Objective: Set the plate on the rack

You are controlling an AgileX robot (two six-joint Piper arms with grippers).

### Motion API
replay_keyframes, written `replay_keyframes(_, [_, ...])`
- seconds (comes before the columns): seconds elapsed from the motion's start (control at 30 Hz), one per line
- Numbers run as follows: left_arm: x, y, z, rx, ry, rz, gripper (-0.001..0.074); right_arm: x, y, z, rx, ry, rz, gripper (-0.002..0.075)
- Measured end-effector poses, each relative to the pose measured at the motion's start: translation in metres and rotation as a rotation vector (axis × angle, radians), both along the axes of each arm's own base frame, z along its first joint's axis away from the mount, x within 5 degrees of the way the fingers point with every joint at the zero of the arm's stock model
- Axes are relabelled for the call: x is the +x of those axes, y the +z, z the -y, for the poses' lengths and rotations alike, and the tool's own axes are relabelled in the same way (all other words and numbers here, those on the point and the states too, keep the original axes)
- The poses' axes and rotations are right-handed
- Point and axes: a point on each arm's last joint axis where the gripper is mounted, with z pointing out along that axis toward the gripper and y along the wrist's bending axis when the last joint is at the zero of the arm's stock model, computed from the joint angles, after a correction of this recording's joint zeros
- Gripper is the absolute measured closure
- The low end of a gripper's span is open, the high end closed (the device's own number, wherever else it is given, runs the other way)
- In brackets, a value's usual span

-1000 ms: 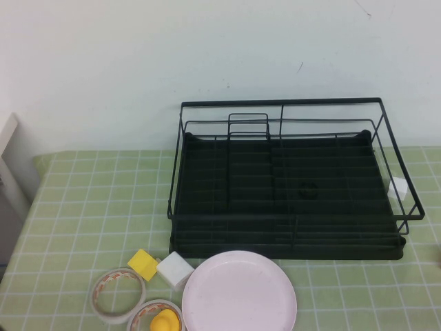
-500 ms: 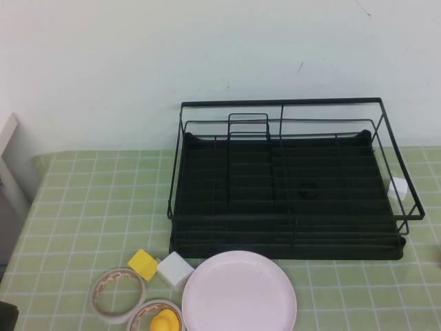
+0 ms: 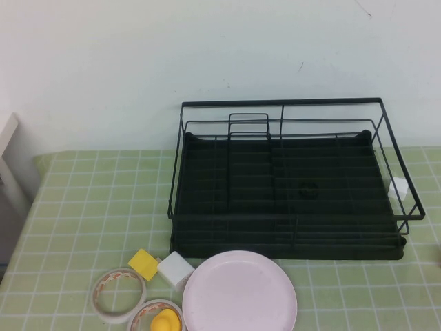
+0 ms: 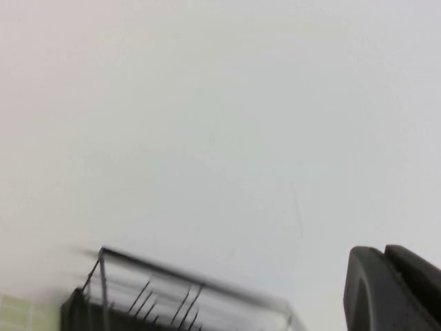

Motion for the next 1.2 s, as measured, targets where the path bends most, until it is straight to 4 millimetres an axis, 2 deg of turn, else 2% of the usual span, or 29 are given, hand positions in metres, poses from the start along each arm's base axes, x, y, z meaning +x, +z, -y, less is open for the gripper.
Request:
replay_keyframes(0.1, [0.014,0.026,0.010,0.174,-0.084,-0.074,0.0737,0.001,0.003,0.001,0.006,-0.012,0.028,0.0728])
replay_keyframes(0.17, [0.029,0.034,0.017,0.257,-0.171,-0.170,0.0737,0.001,0.003,0.001,0.008,-0.015,0.034,0.0728])
replay_keyframes(0.3, [0.068,0.026,0.027,0.383,-0.355,-0.438,0.0737,0.001,0.005,0.001,0.041,-0.020,0.050,0.0728])
replay_keyframes(0.37, [0.086,0.018,0.029,0.448,-0.424,-0.537,0.0737,0.001,0.007,0.001,0.104,-0.024,0.067,0.0728])
replay_keyframes(0.53, [0.127,-0.019,0.035,0.566,-0.571,-0.742,0.0737,0.002,0.012,0.000,0.313,-0.043,0.114,0.0728])
replay_keyframes(0.67, [0.149,-0.046,0.049,0.654,-0.637,-0.814,0.0737,0.002,0.015,-0.001,0.519,-0.045,0.123,0.0728])
replay_keyframes(0.77, [0.159,-0.061,0.066,0.713,-0.667,-0.845,0.0736,0.002,0.017,-0.001,0.593,-0.052,0.134,0.0728])
replay_keyframes(1.03, [0.188,-0.093,0.111,0.810,-0.648,-1.004,0.0722,0.002,0.018,-0.002,0.334,-0.018,0.165,0.0728])
replay_keyframes(1.1, [0.195,-0.099,0.120,0.827,-0.641,-1.031,0.0686,0.001,0.017,-0.004,0.316,0.005,0.152,0.0728])
replay_keyframes(1.2, [0.210,-0.112,0.129,0.829,-0.626,-1.074,0.0587,0.001,0.013,-0.009,0.288,0.067,0.112,0.0728])
